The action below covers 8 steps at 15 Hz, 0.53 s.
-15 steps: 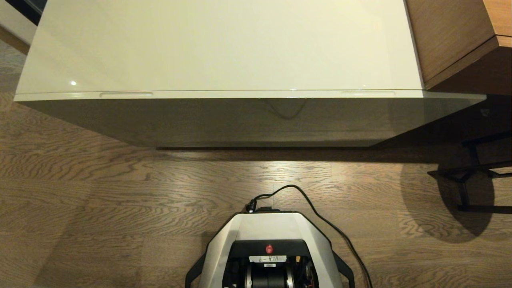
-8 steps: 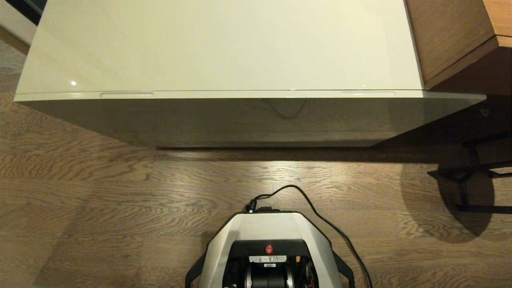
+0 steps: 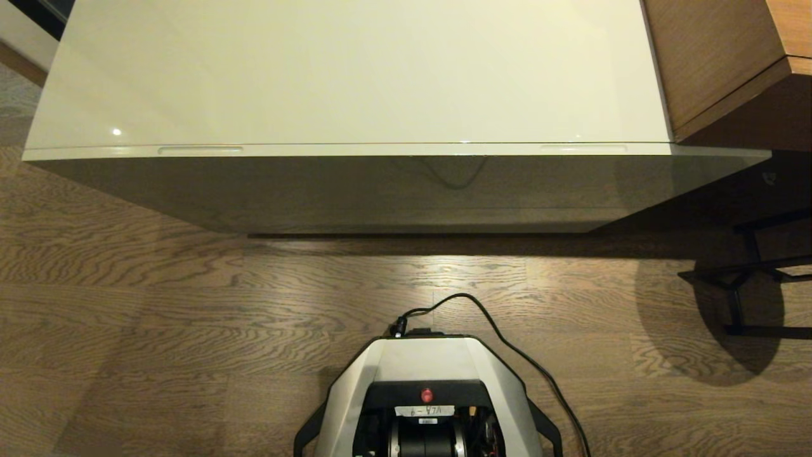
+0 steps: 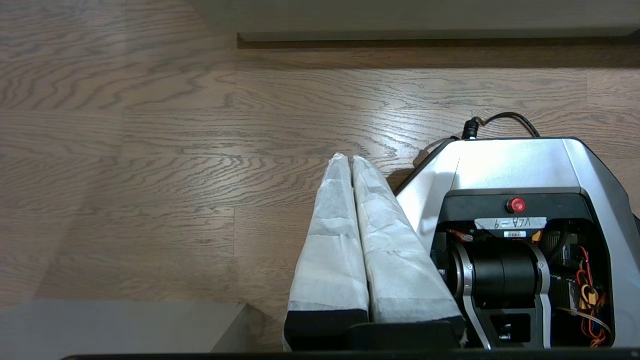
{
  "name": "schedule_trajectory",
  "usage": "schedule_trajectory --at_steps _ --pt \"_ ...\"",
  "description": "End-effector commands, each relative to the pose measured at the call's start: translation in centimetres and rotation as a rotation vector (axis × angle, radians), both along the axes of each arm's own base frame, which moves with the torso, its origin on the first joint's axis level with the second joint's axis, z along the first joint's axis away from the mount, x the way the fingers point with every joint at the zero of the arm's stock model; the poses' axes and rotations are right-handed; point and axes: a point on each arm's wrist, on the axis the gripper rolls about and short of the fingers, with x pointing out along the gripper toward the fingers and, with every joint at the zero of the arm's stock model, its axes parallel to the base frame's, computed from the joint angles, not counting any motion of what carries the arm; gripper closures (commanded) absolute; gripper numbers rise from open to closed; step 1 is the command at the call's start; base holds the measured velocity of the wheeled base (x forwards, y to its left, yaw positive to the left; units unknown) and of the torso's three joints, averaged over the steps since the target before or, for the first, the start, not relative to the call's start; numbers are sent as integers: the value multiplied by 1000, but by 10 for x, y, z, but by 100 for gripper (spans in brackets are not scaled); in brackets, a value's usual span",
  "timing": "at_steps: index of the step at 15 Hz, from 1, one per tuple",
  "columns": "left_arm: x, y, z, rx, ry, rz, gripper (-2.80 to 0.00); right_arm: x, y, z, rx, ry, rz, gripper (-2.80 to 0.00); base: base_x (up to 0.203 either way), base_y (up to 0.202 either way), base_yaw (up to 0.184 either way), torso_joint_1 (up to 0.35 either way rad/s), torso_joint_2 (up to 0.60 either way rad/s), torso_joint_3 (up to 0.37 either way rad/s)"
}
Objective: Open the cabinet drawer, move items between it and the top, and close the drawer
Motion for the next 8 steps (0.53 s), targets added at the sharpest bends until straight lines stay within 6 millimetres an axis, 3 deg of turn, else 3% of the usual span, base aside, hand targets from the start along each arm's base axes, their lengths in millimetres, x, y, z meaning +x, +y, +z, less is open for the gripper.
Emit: schedule_trajectory --at_steps 1,8 --pt "0 0 0 0 2 2 0 0 0 0 -1 2 1 0 0 0 0 0 0 0" --pt "0 0 0 0 2 3 0 0 0 0 0 2 0 0 0 0 0 0 0 0"
